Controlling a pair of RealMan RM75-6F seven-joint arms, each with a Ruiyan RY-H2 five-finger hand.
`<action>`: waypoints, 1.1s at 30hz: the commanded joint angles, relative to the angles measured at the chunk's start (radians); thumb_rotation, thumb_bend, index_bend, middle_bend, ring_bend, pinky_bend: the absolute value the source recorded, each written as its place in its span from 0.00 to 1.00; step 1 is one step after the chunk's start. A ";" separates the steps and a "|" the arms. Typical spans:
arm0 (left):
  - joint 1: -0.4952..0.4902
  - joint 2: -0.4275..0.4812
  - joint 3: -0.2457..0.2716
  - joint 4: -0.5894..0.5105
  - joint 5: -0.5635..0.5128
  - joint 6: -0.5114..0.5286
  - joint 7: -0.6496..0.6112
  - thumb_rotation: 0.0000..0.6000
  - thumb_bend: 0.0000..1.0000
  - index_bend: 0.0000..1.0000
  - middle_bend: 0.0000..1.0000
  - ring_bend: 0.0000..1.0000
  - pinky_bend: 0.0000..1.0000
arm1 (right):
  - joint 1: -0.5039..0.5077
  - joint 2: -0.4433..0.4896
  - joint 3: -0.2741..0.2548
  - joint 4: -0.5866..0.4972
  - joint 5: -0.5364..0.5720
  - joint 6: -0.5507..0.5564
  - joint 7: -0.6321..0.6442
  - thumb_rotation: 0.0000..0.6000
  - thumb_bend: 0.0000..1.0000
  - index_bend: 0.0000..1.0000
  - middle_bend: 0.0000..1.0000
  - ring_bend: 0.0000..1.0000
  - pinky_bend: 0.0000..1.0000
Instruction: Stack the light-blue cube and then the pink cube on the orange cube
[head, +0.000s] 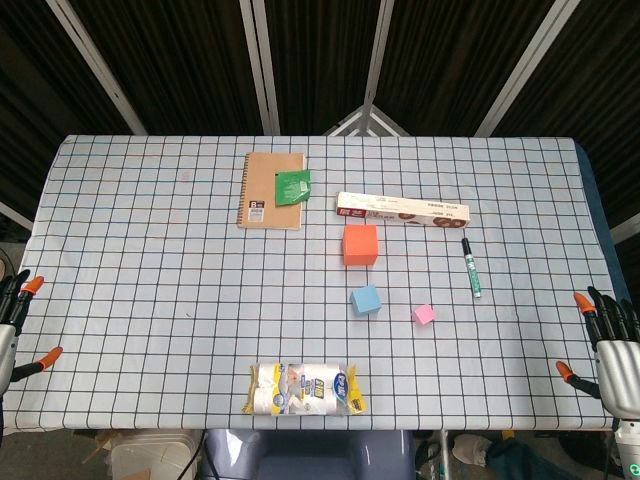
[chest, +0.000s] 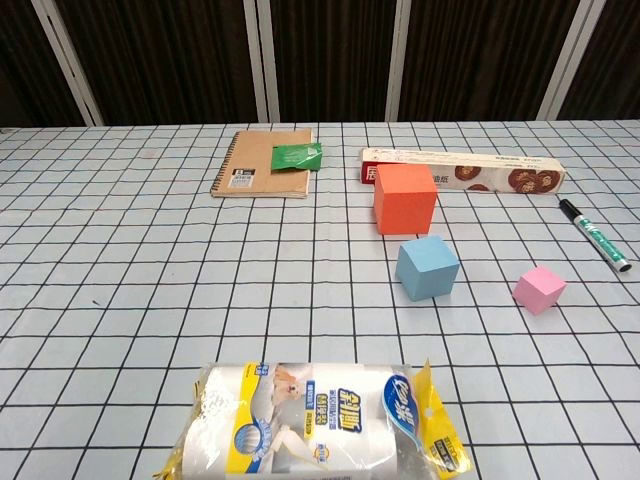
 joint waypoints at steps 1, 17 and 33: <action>0.001 0.000 0.002 -0.001 0.004 0.002 0.001 1.00 0.11 0.01 0.00 0.00 0.00 | 0.000 0.001 -0.001 0.001 -0.002 0.000 0.001 1.00 0.24 0.06 0.00 0.00 0.00; 0.007 0.001 0.002 0.002 0.012 0.019 -0.007 1.00 0.11 0.01 0.00 0.00 0.00 | 0.000 -0.004 -0.002 0.001 -0.012 0.004 -0.009 1.00 0.24 0.06 0.00 0.00 0.00; 0.020 -0.002 0.001 -0.003 0.019 0.045 -0.002 1.00 0.11 0.01 0.00 0.00 0.00 | 0.083 -0.034 -0.037 -0.075 -0.067 -0.147 0.102 1.00 0.24 0.06 0.00 0.00 0.00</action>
